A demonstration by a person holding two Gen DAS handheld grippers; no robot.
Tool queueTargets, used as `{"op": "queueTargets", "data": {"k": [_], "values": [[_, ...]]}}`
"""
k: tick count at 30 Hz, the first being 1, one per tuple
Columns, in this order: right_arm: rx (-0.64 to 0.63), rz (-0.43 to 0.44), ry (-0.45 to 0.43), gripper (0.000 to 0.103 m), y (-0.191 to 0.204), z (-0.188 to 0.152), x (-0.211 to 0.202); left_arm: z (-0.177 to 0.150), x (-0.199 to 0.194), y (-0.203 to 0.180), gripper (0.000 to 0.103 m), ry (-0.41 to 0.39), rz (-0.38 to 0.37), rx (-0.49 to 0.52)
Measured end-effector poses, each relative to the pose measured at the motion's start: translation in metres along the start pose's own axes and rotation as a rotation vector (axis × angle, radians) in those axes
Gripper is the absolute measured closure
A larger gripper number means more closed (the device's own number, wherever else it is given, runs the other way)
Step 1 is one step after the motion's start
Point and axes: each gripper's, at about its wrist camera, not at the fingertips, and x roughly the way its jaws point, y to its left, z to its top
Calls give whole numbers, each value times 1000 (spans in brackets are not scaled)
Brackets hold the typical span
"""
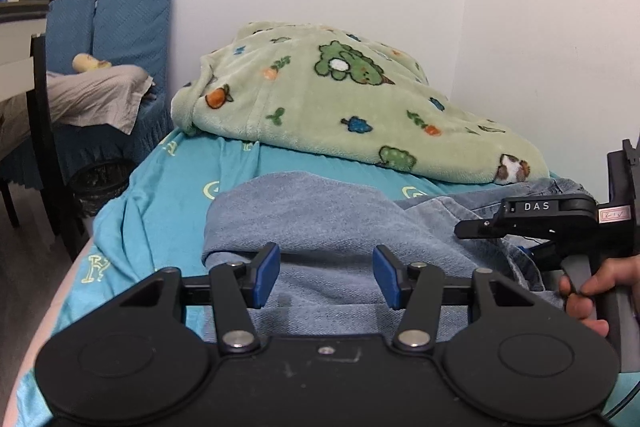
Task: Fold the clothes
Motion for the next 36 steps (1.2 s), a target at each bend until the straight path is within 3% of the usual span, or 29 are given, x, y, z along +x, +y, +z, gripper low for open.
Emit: {"op": "queueTargets", "data": {"k": [1,3,10,13,18,20,24,28,31,33,36], "values": [[9,-3,-7,77,0,1,-1,1,-1,2,55,-3,0,-11],[-2,-20,-21,84,3,5,-2,4,-3,5,55,-13,5,-35],[-114,-84,-50,86,21,35,10,20,-16,26,55,-77,26,-129],[-158,-109,-50,85,25,49,20,19,-13,31,55,-65,30,-149],[-231,-151,-50,77,30,74,38,15,-3,31,55,-29,30,-144],[-240,-191,-27,70,26,70,40,15,-1,31,55,-17,23,-155],[-240,-183,-38,48,27,59,17,14,-2,31,55,-2,10,-163],[-333,-183,-59,46,53,42,-9,16,-4,27,54,-4,2,-153],[-426,-146,-12,50,79,23,-10,16,-3,26,54,2,-1,-143],[-476,-152,40,64,92,8,-5,16,-2,25,54,7,1,-138],[-478,-202,92,72,91,-12,-5,14,-1,28,54,21,-5,-149]]}}
